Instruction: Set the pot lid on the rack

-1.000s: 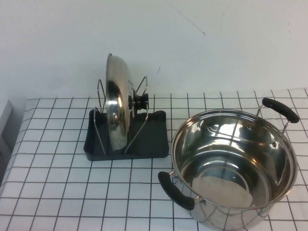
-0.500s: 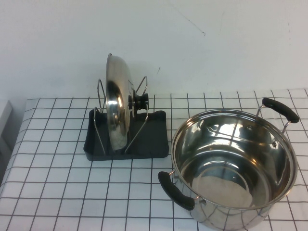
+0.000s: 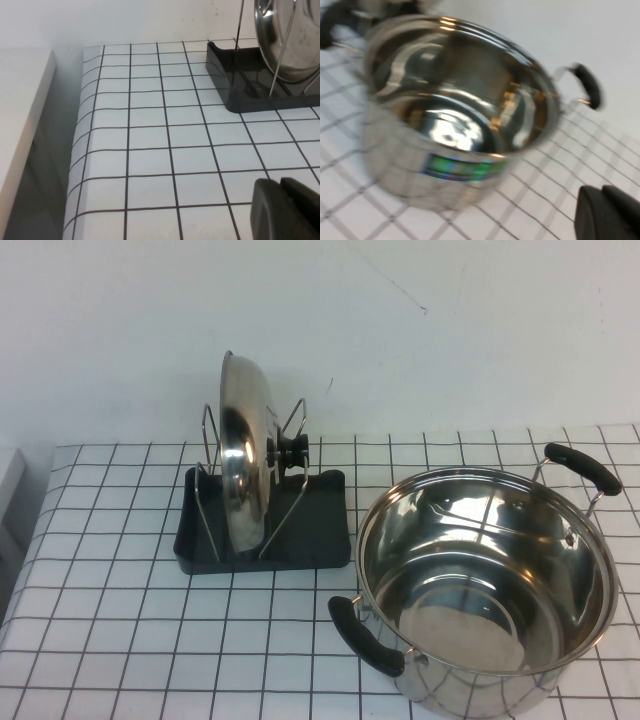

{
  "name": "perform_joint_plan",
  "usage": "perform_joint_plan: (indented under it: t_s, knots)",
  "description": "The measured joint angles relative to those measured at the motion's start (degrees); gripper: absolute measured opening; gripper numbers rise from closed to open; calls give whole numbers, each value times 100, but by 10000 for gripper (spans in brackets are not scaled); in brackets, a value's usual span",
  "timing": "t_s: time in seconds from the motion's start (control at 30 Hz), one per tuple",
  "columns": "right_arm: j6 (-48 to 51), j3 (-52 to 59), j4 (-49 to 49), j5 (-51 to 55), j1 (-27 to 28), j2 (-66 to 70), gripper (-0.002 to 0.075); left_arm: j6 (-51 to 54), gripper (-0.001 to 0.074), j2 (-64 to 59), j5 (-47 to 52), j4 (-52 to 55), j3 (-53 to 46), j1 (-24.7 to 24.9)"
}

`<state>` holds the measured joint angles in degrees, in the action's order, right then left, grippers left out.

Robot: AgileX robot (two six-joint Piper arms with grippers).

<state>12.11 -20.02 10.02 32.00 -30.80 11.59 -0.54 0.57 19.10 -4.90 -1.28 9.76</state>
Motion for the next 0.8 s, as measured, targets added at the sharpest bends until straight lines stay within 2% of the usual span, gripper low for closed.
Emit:
perform_joint_plan:
  t_s: [0.23, 0.37, 0.5, 0.8]
  knots:
    - [21, 838, 85, -866, 1976, -516, -1, 0, -2, 0, 0, 0, 0, 0]
    - [21, 1087, 33, -925, 2822, -873, -1, 0, -2, 0, 0, 0, 0, 0]
    - [21, 1276, -16, -935, 3111, -1020, -1, 0, -2, 9, 0, 0, 0, 0]
    - [-12, 1390, -63, -938, 3149, -1020, -1, 0, -2, 9, 0, 0, 0, 0]
